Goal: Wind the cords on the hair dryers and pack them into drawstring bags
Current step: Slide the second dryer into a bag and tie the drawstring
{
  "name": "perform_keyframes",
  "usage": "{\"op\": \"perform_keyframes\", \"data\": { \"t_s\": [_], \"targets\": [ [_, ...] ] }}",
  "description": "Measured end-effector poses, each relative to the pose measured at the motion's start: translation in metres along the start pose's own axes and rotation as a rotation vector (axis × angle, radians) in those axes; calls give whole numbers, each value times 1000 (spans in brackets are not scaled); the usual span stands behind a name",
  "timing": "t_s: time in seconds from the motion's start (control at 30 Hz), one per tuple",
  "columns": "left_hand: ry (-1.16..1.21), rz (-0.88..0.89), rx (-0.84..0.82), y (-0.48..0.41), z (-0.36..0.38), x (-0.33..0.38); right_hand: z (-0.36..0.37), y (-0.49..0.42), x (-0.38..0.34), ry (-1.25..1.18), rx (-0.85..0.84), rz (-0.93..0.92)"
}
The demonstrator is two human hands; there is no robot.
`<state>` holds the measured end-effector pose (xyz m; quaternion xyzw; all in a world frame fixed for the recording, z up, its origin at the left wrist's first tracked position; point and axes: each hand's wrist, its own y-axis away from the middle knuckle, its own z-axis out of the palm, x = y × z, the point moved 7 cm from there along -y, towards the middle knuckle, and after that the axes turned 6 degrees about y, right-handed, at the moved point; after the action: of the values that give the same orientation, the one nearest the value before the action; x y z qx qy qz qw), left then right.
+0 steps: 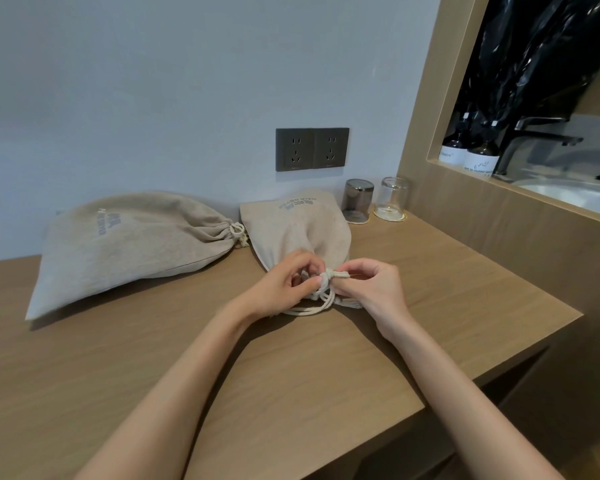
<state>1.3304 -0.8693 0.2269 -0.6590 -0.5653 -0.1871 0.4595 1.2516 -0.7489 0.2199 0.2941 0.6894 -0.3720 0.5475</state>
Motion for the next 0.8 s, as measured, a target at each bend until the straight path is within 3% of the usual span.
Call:
{"op": "perform_keyframes", "data": {
  "t_s": [0.17, 0.3, 0.4, 0.57, 0.7, 0.8],
  "targets": [
    [-88, -62, 142, 7, -14, 0, 9, 3, 0, -82, -76, 23],
    [-621, -31, 224, 24, -37, 7, 2, -2, 3, 105, 17, -30],
    [-721, -68, 254, 38, -48, 1, 5, -2, 6, 116, -12, -1],
    [-86, -272, 293, 37, -43, -13, 14, 0, 9, 7, -168, 107],
    [443, -428, 313, 41, -29, -20, 22, 2, 10, -247, -239, 242],
    [455, -468, 281, 39, -22, -11, 25, 3, 10, -344, -275, 295]
  ]
}}
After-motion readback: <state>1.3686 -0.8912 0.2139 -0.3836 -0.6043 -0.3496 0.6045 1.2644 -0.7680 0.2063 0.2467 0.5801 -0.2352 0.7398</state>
